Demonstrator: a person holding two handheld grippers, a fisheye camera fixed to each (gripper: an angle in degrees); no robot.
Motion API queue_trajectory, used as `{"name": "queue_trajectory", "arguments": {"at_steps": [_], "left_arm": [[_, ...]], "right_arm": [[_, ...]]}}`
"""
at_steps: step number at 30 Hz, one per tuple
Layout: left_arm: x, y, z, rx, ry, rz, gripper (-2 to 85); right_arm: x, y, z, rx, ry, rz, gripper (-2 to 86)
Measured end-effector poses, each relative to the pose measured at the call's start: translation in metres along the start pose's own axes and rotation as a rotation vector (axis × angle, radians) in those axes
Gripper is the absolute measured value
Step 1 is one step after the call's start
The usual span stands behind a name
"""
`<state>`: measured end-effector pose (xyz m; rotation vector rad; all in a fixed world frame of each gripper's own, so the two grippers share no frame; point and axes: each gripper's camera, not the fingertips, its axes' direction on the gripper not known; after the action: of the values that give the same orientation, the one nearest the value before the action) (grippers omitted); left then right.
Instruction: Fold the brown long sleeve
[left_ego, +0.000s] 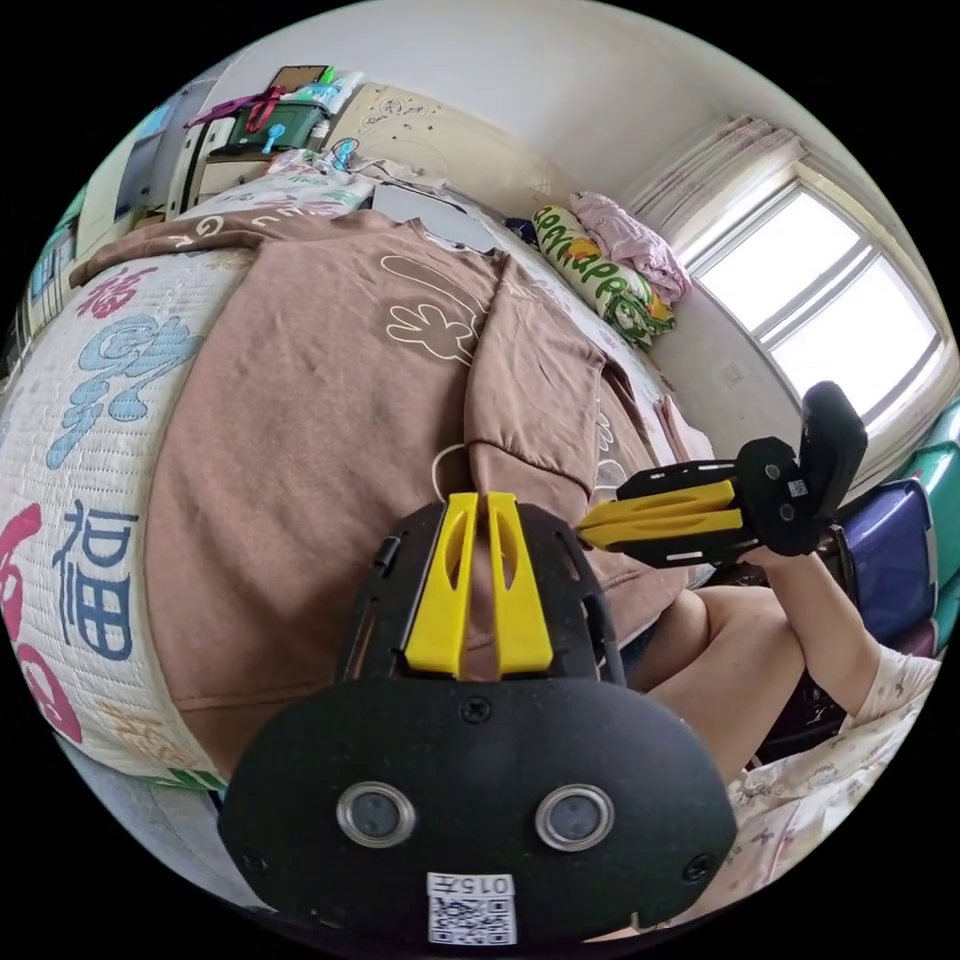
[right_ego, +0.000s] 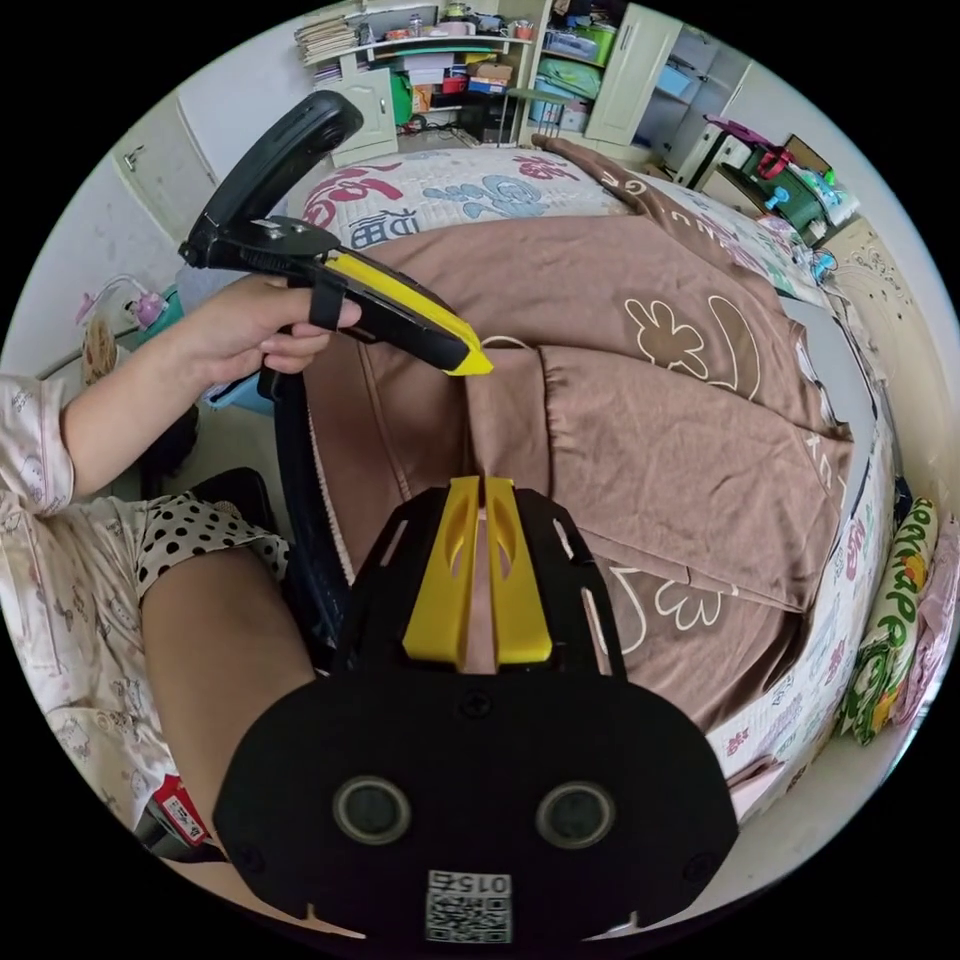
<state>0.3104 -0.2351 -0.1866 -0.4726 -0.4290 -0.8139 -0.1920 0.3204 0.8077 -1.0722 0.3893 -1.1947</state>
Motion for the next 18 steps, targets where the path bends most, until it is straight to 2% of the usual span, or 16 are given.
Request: {"name": "queue_trajectory", "arguments": {"at_steps": [4,8,11,18], "left_arm": [[-0.017,-0.023,-0.036,0.043,0.079,-0.028,0.5],[-0.072,-0.05,-0.113,0.272,0.109,-0.151,0.9],[-0.123,-0.084,-0.149,0.421,0.156,-0.264,2.0],[-0.224,-0.203,-0.16,0.553,0.082,-0.459,8.2]], "right_arm": [[0.0,-0.01,0.005,-0.029,-0.029,-0.03,3.2],[0.012,-0.007,-0.009,0.006,-0.144,-0.031,4.1],[0.031,-0.008,-0.009,0.047,-0.126,0.059,4.0],[0.059,-0.047,0.019,-0.007,-0.105,0.184,2.1]]}}
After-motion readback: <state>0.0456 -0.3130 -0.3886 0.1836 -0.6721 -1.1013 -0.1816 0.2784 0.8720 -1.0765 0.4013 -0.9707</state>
